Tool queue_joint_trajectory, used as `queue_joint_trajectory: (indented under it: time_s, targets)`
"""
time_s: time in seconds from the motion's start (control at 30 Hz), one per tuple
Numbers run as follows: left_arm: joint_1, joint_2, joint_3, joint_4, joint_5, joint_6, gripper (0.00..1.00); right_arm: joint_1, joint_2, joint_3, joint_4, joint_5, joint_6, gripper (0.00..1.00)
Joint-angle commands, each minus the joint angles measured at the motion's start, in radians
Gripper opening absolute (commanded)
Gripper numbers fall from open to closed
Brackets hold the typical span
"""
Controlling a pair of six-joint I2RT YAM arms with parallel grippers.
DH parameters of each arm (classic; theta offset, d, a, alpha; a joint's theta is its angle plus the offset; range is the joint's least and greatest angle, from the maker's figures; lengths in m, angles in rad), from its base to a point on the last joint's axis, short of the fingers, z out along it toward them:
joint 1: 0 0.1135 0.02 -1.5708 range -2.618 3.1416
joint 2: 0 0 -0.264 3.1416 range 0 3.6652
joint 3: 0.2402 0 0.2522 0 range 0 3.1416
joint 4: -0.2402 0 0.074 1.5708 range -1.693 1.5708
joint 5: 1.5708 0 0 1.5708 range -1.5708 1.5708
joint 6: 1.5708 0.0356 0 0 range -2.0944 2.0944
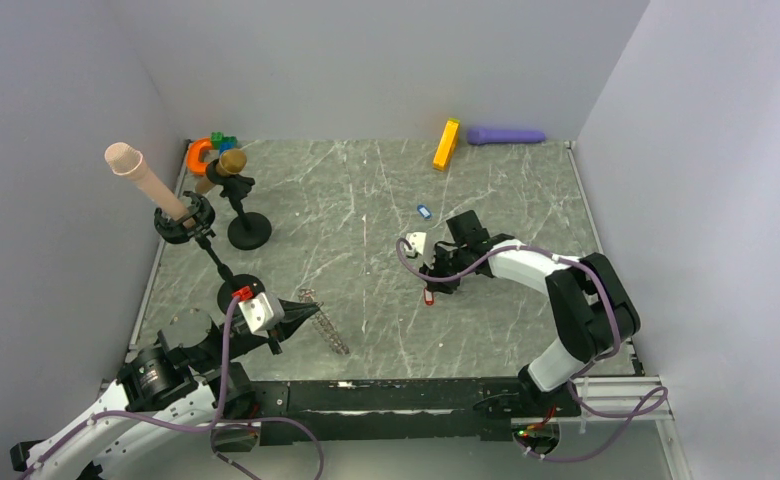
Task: Put the keys on the keyring
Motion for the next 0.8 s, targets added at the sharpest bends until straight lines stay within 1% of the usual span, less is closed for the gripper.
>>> queue_joint_trajectory:
  time_s: [0.0, 0.67, 0.77]
  targets:
    - [0.003, -0.01, 0.004, 0.068, -0.008, -0.012, 0.0, 0.004, 0.013, -0.001, 0.041, -0.007, 0.004, 0.36]
    - [0.002, -0.004, 0.009, 0.064, -0.008, -0.009, 0.0, 0.009, 0.04, 0.007, 0.053, -0.002, 0.01, 0.31]
    - [0.003, -0.005, 0.009, 0.064, -0.008, -0.011, 0.0, 0.01, 0.045, 0.012, 0.049, -0.002, 0.008, 0.28]
